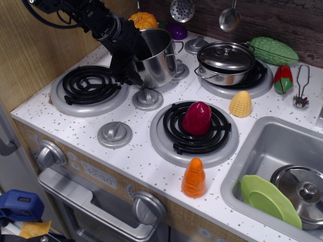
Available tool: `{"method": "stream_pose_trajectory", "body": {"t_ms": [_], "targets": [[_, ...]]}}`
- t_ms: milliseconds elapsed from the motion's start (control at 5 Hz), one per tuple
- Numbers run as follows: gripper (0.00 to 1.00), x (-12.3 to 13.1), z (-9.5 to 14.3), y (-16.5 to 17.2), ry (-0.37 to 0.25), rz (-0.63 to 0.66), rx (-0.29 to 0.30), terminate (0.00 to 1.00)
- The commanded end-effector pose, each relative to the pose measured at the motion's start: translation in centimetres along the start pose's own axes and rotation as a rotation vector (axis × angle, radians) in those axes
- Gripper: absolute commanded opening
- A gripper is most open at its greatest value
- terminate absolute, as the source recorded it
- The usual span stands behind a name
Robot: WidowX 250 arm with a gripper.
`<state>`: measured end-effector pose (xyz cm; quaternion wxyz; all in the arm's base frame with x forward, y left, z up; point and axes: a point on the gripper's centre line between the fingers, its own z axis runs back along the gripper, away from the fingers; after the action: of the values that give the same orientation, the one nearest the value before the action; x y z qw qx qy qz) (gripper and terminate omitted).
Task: Put pot on stove which is near stove
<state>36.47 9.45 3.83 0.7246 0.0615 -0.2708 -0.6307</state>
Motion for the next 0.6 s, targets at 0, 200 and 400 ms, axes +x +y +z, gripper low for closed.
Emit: {"method": "stream_pose_trajectory", "body": {"t_ms": [0, 200, 400], "targets": [[0.0, -0.21, 1.08, 1.32, 0.009, -0.009, 0.037, 0.0], [0.0, -0.1, 1.22, 1.43, 0.01, -0.009, 0.034, 0.0], [0.0, 0.17, 1.8, 1.56, 0.027, -0.015, 0.036, 0.0]]}}
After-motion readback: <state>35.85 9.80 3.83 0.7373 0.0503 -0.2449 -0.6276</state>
